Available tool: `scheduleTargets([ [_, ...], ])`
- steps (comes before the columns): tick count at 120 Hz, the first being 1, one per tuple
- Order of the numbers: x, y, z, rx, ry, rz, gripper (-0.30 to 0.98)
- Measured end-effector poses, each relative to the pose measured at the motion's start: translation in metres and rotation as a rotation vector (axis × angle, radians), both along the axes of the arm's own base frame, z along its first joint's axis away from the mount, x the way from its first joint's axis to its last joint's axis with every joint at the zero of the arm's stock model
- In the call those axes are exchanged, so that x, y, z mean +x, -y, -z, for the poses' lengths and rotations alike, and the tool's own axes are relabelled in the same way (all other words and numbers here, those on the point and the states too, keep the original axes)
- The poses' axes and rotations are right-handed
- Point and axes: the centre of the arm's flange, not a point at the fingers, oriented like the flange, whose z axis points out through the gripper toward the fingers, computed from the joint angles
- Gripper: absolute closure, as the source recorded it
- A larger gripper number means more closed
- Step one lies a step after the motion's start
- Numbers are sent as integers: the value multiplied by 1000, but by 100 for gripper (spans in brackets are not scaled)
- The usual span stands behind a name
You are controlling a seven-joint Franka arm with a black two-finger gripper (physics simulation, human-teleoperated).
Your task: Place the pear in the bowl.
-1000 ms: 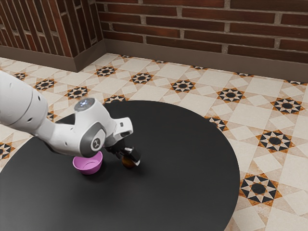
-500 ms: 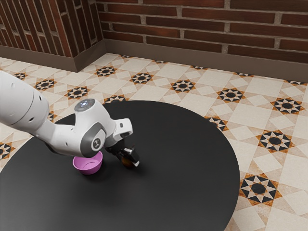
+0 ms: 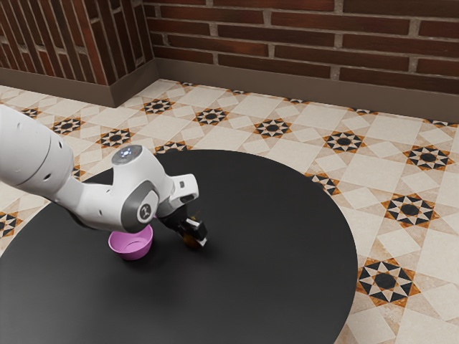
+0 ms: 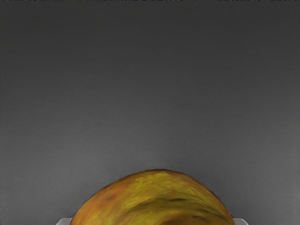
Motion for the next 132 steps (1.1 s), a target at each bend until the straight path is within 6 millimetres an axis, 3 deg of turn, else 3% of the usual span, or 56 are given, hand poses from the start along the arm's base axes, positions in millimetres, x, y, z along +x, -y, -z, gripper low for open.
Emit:
scheduleTargets([
  [24,2,-1,-8,2,11,0,41],
  [37,1,-5,-27,10,33,-6,44],
  [54,0,-25,-62,24,62,-37,47],
  [68,-6,-58,-83,35,60,-93,48],
  [95,-16,-108,-81,50,1,-168,50],
  [132,-27,-137,-69,62,-54,-208,43],
])
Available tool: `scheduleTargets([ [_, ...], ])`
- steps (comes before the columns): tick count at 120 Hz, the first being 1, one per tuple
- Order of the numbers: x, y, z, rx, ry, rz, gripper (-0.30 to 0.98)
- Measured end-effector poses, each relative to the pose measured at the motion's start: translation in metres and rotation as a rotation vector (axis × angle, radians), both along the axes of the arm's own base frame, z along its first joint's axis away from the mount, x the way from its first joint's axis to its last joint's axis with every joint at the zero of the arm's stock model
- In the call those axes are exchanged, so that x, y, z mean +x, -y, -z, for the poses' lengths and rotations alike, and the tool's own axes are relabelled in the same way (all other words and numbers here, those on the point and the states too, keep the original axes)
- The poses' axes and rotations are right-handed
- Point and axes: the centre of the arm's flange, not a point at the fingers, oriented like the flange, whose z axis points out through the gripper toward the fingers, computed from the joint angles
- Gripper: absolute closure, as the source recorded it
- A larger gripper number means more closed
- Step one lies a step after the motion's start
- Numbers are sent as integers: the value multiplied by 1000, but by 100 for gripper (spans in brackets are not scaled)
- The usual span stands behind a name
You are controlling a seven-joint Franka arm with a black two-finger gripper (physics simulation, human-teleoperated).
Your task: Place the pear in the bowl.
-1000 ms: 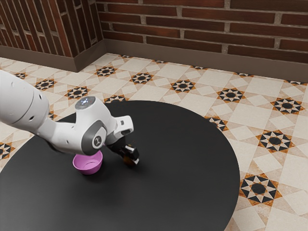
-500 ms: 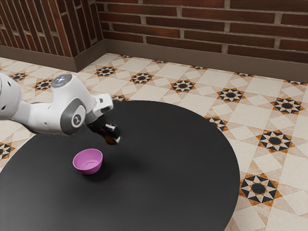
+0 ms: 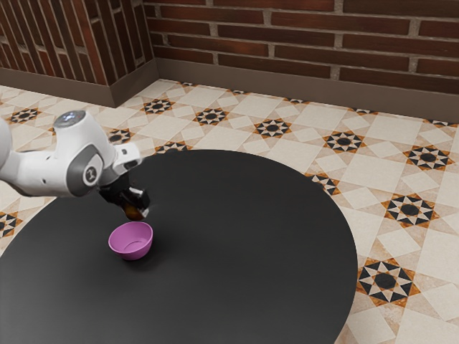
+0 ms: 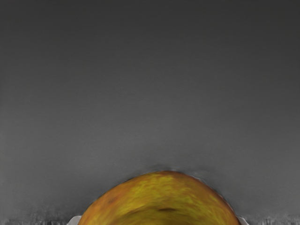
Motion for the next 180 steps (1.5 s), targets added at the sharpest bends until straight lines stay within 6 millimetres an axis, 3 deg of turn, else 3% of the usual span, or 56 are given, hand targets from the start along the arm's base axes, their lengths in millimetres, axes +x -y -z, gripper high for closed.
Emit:
scheduleTargets([
  [71,-33,7,18,2,-67,6,40],
  [89,-33,10,17,-2,-67,16,21],
  [109,-31,17,7,5,-50,37,10],
  [125,-7,25,-47,15,-42,72,5],
  [141,23,33,-133,-3,-69,102,3],
  [148,37,36,-186,-5,-52,112,2],
  [166,39,48,-274,0,-69,128,1],
  [171,36,52,-290,1,-82,131,1],
  [180,28,58,-298,-4,-127,137,1],
])
